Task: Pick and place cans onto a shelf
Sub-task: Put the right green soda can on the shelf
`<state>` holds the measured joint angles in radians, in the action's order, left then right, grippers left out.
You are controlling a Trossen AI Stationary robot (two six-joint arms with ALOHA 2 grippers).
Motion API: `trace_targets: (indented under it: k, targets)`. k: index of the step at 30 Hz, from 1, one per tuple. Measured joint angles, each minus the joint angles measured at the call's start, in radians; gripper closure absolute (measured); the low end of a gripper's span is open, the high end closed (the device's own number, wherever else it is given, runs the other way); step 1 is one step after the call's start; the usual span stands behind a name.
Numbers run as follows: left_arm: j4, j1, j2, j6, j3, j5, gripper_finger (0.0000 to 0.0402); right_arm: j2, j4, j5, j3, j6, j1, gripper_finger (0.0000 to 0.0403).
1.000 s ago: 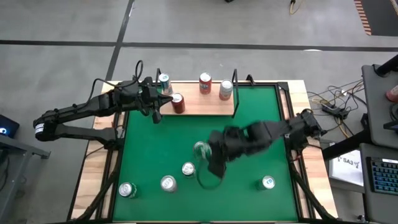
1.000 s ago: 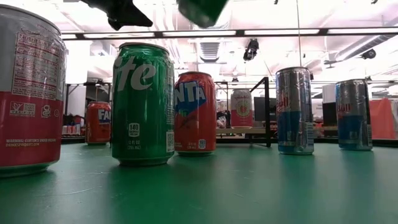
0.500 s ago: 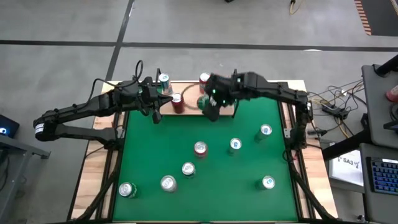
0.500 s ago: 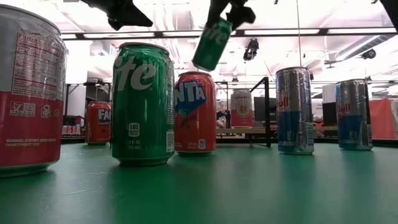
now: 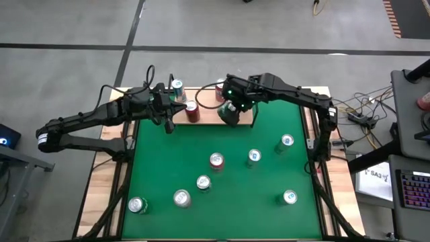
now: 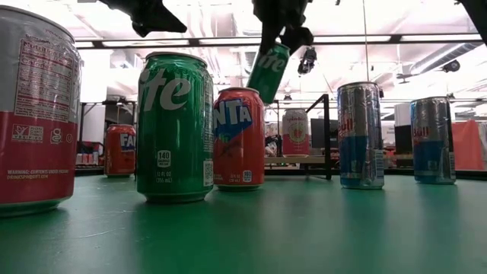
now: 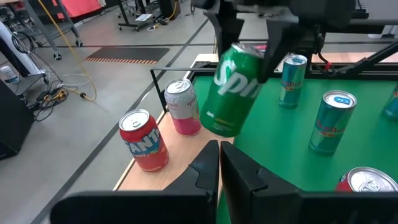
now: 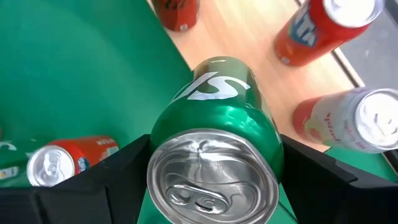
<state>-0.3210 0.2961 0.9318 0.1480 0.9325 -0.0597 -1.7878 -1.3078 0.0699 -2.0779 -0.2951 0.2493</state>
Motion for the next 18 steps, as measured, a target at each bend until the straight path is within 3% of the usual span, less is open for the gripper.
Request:
trace_targets:
  k: [18]
  targets:
    - [0.048, 0.000, 0.000, 0.007, 0.000, 0.000, 0.0402, -0.150, 0.006, 0.008, 0.037, 0.015, 0.046, 0.0113]
